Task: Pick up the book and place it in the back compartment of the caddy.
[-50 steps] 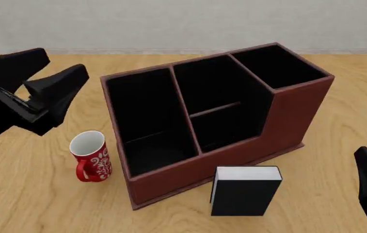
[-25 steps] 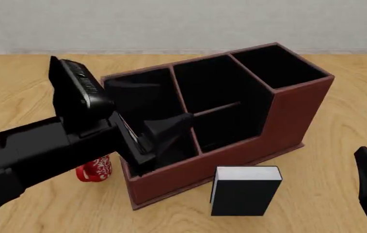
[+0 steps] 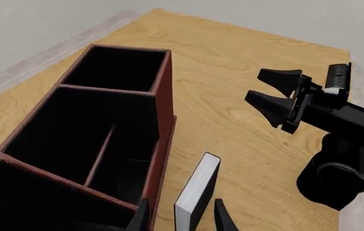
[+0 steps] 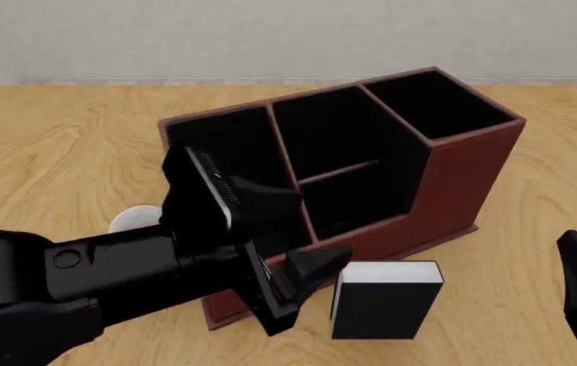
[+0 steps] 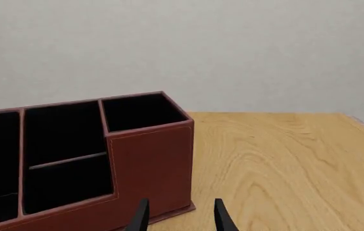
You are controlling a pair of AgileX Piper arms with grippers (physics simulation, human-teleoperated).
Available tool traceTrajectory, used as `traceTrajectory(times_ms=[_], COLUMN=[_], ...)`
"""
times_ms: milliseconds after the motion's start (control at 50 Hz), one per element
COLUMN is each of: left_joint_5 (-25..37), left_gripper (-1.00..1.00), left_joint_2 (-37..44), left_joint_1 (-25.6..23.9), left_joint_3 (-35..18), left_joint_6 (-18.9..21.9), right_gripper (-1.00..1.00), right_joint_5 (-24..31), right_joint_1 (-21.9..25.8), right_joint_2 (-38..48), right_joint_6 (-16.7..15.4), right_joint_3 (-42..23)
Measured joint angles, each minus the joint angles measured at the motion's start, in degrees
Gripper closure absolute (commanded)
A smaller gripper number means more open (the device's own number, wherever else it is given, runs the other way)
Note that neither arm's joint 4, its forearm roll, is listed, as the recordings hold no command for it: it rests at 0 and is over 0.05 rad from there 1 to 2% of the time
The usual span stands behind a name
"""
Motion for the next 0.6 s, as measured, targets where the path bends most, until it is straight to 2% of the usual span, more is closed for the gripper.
traceTrajectory(times_ms=[280, 600], left_joint_5=[-2.32, -3.23], left_gripper=[-1.00, -1.00], left_joint_2=[7.40, 10.80], left_joint_1=[1.75, 1.55], left_joint_3=[-2.04, -3.72], left_joint_6=[2.06, 1.36], right_gripper=[-1.00, -1.00], right_joint_5=[0.02, 0.11], right_joint_1=[-0.01, -0.01], right_joint_2=[0.03, 0.01], right_joint_6=[0.04, 0.06], right_joint_3=[-0.01, -0.07])
